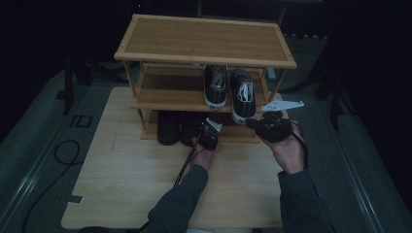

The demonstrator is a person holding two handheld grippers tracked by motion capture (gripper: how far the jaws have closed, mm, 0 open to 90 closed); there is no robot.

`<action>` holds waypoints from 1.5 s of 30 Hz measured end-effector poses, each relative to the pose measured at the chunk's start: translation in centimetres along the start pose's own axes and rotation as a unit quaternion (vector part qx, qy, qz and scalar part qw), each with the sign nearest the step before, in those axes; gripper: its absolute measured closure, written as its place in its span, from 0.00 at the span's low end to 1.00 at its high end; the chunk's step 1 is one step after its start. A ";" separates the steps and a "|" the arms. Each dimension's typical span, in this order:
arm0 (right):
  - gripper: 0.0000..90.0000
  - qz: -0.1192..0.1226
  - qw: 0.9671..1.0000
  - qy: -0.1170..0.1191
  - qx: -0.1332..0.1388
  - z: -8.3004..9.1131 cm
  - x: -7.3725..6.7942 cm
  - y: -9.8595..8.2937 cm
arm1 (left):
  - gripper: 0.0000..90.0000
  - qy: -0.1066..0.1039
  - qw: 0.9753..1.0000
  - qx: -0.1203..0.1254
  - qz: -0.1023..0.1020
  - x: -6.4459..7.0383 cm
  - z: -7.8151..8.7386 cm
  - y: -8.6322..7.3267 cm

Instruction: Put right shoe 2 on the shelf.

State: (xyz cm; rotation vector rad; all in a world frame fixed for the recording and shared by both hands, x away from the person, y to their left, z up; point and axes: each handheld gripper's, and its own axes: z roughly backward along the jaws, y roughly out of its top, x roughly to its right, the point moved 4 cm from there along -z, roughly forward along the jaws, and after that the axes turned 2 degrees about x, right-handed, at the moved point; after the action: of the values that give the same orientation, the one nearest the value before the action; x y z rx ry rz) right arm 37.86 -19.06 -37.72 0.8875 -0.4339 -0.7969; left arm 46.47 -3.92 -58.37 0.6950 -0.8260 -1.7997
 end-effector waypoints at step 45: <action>1.00 -0.014 0.999 -0.029 0.014 -3.8 0.9 1.5 | 1.00 -0.001 1.000 0.000 -0.001 0.0 0.0 0.0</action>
State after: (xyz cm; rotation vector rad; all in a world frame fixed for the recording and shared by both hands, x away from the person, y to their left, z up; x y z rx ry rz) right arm 41.50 -17.22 -38.60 0.8997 -0.4860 -0.8466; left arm 46.46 -3.90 -58.37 0.6941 -0.8262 -1.8019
